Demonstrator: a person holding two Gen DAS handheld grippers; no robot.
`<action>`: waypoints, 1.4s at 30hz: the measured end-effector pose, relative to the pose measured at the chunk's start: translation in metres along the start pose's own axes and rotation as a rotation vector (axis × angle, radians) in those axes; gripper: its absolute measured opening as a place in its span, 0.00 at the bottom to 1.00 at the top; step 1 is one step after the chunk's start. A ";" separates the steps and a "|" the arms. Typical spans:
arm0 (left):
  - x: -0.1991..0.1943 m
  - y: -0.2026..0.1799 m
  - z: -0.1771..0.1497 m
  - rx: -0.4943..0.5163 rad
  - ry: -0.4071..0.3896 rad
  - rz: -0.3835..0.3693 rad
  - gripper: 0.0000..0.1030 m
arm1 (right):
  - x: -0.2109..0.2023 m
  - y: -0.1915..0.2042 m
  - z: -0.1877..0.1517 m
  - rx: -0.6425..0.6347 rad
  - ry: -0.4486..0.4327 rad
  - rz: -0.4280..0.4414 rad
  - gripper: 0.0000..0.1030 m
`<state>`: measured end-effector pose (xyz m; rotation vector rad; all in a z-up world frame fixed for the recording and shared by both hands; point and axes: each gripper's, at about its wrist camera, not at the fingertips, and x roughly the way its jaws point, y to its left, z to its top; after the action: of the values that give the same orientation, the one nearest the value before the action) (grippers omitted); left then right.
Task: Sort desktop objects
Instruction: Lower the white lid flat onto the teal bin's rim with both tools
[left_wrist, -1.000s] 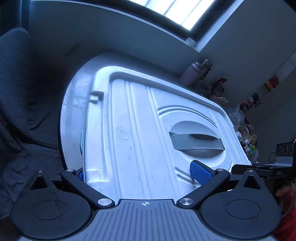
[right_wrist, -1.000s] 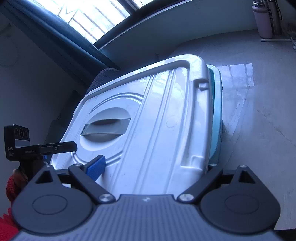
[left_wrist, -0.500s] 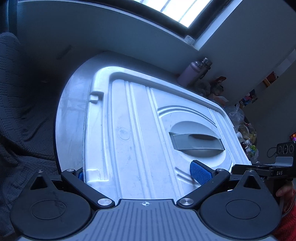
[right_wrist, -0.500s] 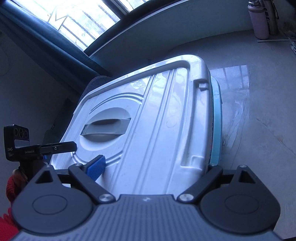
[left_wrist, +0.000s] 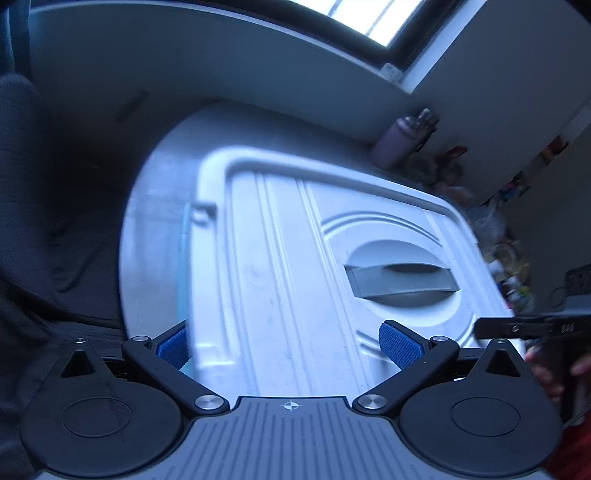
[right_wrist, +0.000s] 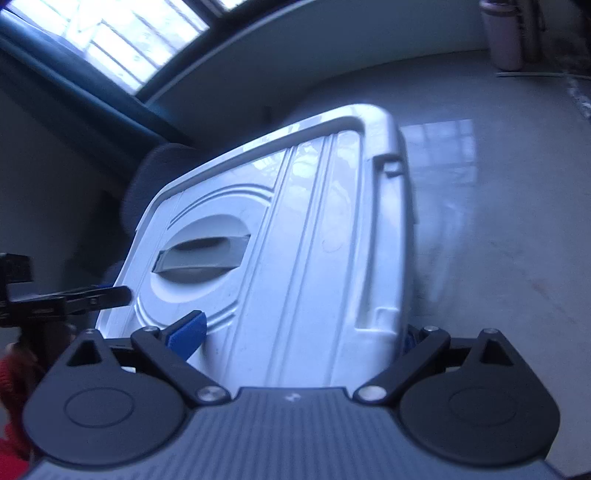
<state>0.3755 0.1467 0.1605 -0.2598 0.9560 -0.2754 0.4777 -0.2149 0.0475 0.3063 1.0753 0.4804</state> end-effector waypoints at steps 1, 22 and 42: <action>-0.002 0.003 0.001 0.005 -0.008 0.029 1.00 | -0.004 0.001 0.001 0.000 0.004 -0.069 0.97; -0.001 -0.010 0.021 0.103 0.058 0.347 1.00 | -0.050 0.008 -0.002 -0.035 -0.045 -0.221 0.96; 0.026 -0.021 0.023 0.163 0.181 0.424 1.00 | -0.055 0.011 -0.013 -0.024 0.022 -0.164 0.96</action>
<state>0.4061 0.1202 0.1607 0.1216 1.1348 0.0149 0.4425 -0.2336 0.0891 0.1897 1.1057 0.3505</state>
